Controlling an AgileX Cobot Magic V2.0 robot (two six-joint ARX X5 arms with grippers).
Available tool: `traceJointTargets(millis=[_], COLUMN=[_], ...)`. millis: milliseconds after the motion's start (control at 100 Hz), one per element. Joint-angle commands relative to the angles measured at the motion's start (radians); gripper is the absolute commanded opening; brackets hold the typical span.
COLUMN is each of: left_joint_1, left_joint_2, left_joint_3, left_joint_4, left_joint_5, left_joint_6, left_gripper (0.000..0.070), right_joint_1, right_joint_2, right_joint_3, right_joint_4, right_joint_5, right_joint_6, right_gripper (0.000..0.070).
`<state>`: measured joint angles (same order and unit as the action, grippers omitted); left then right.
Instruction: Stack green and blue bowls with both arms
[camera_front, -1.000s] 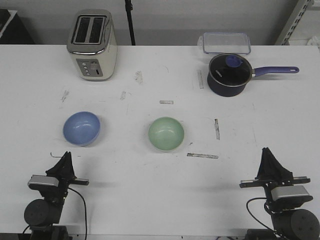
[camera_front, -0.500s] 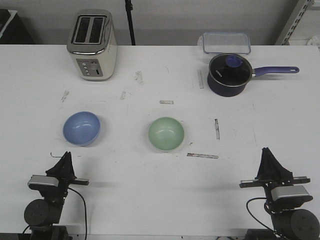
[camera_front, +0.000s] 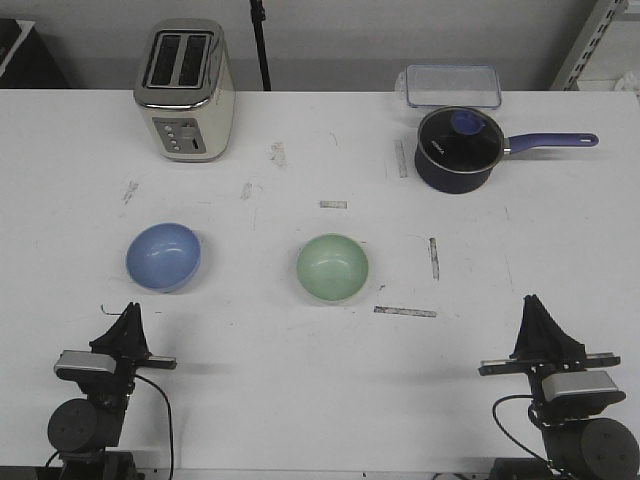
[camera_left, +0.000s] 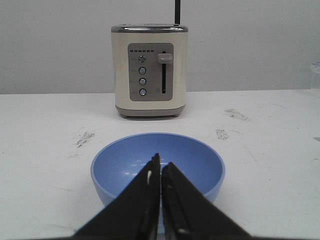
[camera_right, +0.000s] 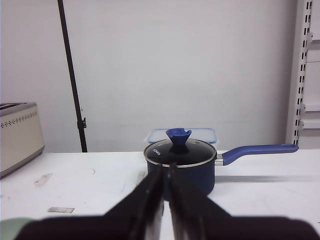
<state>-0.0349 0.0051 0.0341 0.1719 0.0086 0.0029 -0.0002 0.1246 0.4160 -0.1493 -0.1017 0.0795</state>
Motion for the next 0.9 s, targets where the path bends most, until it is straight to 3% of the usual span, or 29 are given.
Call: traceJointTargets(millis=[0, 440, 550, 700, 890], left_joint_1=[0.002, 0.002, 0.002, 0.002, 0.002], left_joint_2=[-0.002, -0.002, -0.002, 0.007, 0.087], left_joint_3=[-0.022, -0.022, -0.021, 0.013, 0.130], left_joint_4=[0.013, 0.042, 0.091, 0.084, 0.036], left_joint_5=[-0.002, -0.002, -0.004, -0.093, -0.108], left_joint_6=[0.010, 0.009, -0.035, -0.048, -0.047], left_gripper=[0.0002, 0.0001, 0.0001, 0.0001, 0.0001], right_joint_1=[0.001, 0.001, 0.001, 0.001, 0.001], right_joint_2=[-0.002, -0.002, -0.002, -0.002, -0.002], right_joint_3=[-0.003, -0.003, -0.003, -0.003, -0.003], right_joint_4=[0.008, 0.008, 0.008, 0.008, 0.008], right_joint_5=[0.000, 0.000, 0.000, 0.000, 0.000], right_joint_6=[0.010, 0.010, 0.010, 0.010, 0.010], right_gripper=[0.0007, 0.0007, 0.0007, 0.0007, 0.0007])
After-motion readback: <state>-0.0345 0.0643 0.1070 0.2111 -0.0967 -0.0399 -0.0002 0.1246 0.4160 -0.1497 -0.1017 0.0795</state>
